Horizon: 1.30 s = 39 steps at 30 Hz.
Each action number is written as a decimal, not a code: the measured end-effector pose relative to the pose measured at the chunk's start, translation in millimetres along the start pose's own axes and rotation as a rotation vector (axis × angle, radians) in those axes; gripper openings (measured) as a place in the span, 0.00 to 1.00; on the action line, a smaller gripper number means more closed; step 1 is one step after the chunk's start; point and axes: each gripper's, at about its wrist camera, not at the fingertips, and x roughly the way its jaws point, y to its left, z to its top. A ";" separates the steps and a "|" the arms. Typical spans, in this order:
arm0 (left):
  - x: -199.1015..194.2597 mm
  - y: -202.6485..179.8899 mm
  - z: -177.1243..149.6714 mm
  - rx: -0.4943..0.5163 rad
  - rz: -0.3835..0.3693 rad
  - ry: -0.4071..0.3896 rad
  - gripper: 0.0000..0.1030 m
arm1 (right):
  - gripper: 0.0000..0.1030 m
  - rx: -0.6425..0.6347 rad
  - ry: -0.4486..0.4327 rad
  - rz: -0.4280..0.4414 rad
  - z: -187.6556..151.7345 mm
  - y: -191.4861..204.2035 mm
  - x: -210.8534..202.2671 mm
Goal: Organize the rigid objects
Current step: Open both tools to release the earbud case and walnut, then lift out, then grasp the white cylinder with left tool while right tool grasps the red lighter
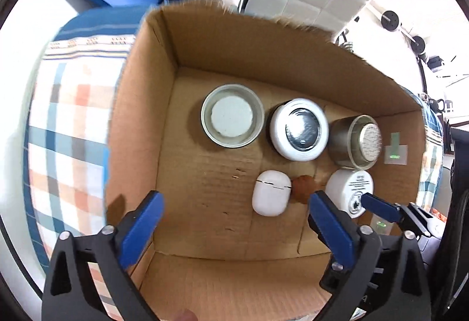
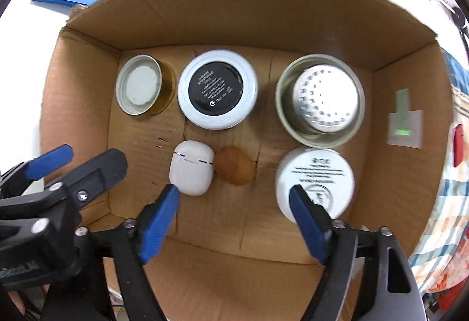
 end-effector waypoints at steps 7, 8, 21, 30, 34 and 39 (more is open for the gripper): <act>-47.9 -27.8 -10.8 0.014 0.031 -0.133 1.00 | 0.98 -0.041 -0.086 -0.008 -19.7 -12.0 -62.6; -52.2 -38.6 -13.4 0.014 0.046 -0.155 1.00 | 0.98 -0.034 -0.106 -0.009 -24.2 -18.4 -72.2; -44.8 -148.3 -17.8 0.035 0.009 -0.241 1.00 | 0.91 0.143 -0.196 -0.102 -51.8 -183.1 -127.0; 24.0 -169.7 -14.7 0.039 0.083 -0.113 1.00 | 0.61 0.060 -0.038 -0.089 -37.8 -219.5 -24.8; 39.8 -163.6 -10.8 0.012 0.119 -0.082 1.00 | 0.61 0.037 -0.018 -0.050 -24.5 -223.6 3.6; 48.1 -157.5 -6.4 -0.004 0.161 -0.072 1.00 | 0.32 0.032 0.027 -0.028 -19.0 -226.7 25.7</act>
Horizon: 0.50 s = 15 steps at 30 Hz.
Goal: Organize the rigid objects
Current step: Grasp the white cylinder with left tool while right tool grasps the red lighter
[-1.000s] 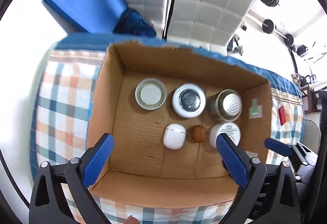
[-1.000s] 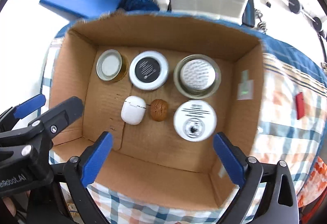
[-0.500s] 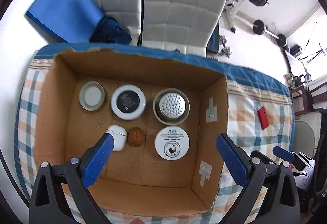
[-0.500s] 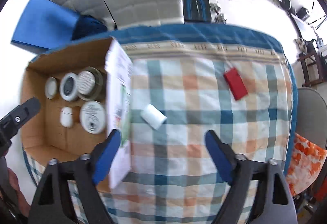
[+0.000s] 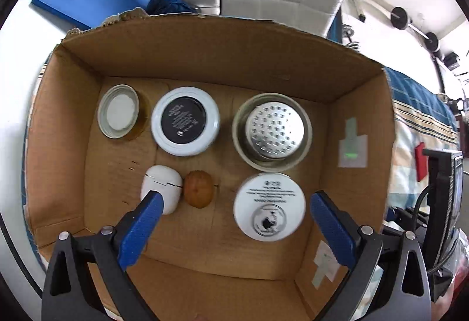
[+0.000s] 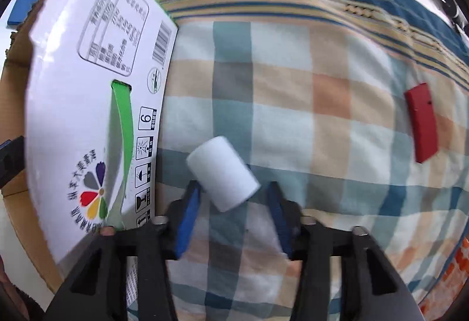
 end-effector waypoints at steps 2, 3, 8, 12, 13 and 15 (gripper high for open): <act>0.1 1.9 0.5 -0.007 -0.010 0.004 1.00 | 0.06 0.029 0.025 -0.014 -2.1 -6.5 2.6; -1.3 2.4 0.5 -0.013 -0.013 0.005 1.00 | 0.05 0.042 0.033 -0.011 -4.3 -10.7 1.5; -26.3 -9.3 2.5 -0.008 -0.043 -0.044 1.00 | 0.05 0.114 0.025 0.019 -39.0 -49.0 -16.6; -55.4 -39.6 0.5 0.047 -0.069 -0.102 1.00 | 0.08 0.179 0.042 0.062 -66.2 -83.0 -22.6; -61.7 -50.2 -1.1 0.067 -0.079 -0.111 1.00 | 0.14 0.218 0.039 0.076 -73.0 -94.9 -26.4; -73.9 -75.0 -5.2 0.115 -0.106 -0.128 1.00 | 0.28 0.280 -0.002 0.125 -87.8 -117.3 -39.6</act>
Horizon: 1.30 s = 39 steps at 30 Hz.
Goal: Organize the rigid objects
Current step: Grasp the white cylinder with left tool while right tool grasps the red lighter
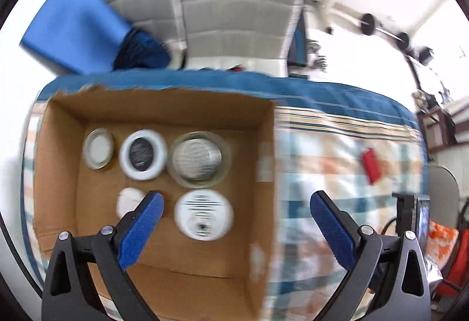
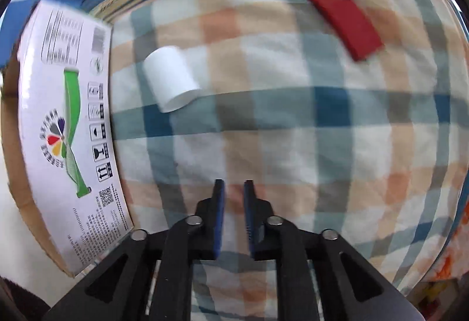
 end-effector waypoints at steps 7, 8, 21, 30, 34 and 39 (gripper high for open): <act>19.5 -84.6 6.0 0.121 -0.058 0.092 1.00 | 0.65 0.123 -0.115 0.028 -17.6 -76.2 -63.8; 28.1 -94.1 7.8 0.120 -0.069 0.122 1.00 | 0.65 0.128 -0.125 0.017 -14.7 -85.1 -69.7; 139.6 -131.6 7.8 0.057 0.132 0.295 0.99 | 0.65 0.015 -0.131 -0.048 97.8 -84.3 -59.9; 180.0 -124.0 6.1 0.025 0.085 0.354 0.66 | 0.59 -0.068 -0.048 -0.098 145.4 -63.8 -7.4; 185.5 -122.3 6.2 0.025 0.064 0.365 0.38 | 0.45 -0.092 -0.021 -0.178 148.7 -59.0 -3.2; 179.9 -125.3 2.6 0.041 0.021 0.360 0.28 | 0.40 -0.087 0.040 -0.171 136.6 -71.6 -3.8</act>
